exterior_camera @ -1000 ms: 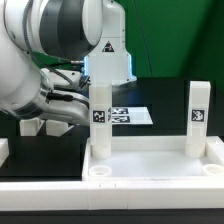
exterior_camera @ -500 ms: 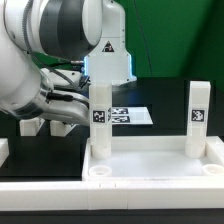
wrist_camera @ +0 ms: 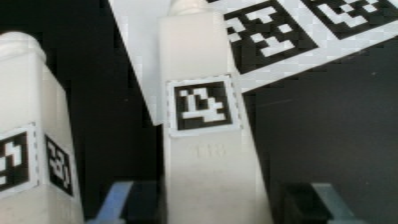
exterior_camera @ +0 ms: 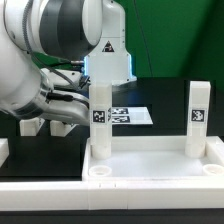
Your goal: Assemble desk
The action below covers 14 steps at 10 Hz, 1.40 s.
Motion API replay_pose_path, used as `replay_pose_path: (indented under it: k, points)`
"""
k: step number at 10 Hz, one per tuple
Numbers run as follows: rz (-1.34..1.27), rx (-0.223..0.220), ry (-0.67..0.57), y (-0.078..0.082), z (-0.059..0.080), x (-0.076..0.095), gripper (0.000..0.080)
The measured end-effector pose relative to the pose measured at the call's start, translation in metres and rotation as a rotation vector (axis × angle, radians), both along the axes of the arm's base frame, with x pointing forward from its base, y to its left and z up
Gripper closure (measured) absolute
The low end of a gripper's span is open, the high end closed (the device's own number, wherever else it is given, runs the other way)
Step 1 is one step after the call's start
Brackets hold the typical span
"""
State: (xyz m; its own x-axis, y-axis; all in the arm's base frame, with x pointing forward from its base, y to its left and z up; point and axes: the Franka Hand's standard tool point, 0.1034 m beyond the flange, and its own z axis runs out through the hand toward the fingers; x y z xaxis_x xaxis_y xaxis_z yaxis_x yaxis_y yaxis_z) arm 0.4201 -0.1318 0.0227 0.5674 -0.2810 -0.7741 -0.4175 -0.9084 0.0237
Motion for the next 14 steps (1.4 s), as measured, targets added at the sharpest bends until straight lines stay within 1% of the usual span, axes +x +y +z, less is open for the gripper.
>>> replay_pose_path:
  k: [1, 2, 3, 4, 5, 6, 7, 8, 9, 10, 11, 12, 13, 14]
  points:
    - [0.001, 0.022, 0.016, -0.001, 0.018, 0.001, 0.0511]
    - [-0.007, 0.037, 0.003, -0.003, 0.046, 0.006, 0.0510]
    - [-0.011, 0.048, -0.018, -0.001, 0.070, 0.011, 0.0509]
    - [-0.015, 0.049, -0.044, 0.004, 0.093, 0.017, 0.0509]
    - [-0.026, 0.043, -0.039, 0.017, 0.118, 0.021, 0.0509]
    - [-0.020, 0.025, -0.055, 0.029, 0.133, 0.030, 0.0509]
    - [-0.001, 0.004, -0.152, 0.028, 0.126, 0.040, 0.0509]
    - [-0.002, -0.011, -0.205, 0.029, 0.126, 0.041, 0.0509]
    - [0.001, -0.038, -0.279, 0.034, 0.129, 0.046, 0.0509]
    - [-0.021, -0.104, -0.307, 0.055, 0.140, 0.052, 0.0509]
    - [-0.039, -0.138, -0.342, 0.088, 0.162, 0.060, 0.0509]
    - [-0.056, -0.176, -0.412, 0.115, 0.176, 0.072, 0.0509]
    - [-0.062, -0.213, -0.460, 0.134, 0.182, 0.081, 0.0509]
    - [-0.031, -0.239, -0.501, 0.144, 0.183, 0.089, 0.0509]
